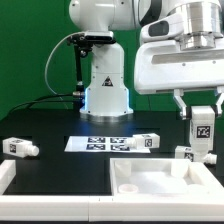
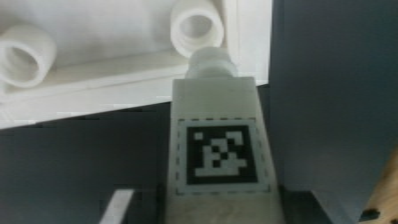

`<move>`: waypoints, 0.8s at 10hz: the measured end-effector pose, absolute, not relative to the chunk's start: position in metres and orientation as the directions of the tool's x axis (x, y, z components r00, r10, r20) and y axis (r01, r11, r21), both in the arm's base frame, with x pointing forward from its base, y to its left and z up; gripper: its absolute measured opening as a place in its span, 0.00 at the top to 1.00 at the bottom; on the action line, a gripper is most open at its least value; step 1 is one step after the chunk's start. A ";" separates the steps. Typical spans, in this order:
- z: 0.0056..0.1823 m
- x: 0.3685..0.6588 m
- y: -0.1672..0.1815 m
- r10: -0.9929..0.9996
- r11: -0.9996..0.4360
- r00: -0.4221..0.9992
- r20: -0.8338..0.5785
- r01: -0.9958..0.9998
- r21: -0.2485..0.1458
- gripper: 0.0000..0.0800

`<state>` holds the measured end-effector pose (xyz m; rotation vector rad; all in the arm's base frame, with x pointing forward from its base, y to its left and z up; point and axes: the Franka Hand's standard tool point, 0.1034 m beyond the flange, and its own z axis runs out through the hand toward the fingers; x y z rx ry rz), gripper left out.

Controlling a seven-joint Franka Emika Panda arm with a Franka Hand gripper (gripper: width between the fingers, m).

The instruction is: Assemble one leg

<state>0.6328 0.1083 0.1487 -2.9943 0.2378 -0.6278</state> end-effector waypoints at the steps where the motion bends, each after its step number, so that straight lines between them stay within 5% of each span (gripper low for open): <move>1: 0.149 0.633 0.109 -0.164 -0.986 0.905 0.393 -0.134 -0.103 0.64; 3: 0.148 0.634 0.111 -0.121 -0.992 0.897 0.425 -0.090 -0.094 0.64; 5: 0.129 0.628 0.112 0.041 -0.998 0.858 0.512 0.059 -0.019 0.64; 8: 0.123 0.627 0.123 0.110 -0.993 0.817 0.566 0.115 0.027 0.64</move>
Offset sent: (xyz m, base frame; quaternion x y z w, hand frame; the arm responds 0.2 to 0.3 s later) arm -0.0074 -0.0261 -0.0185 -0.0885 0.1585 -0.2276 0.9567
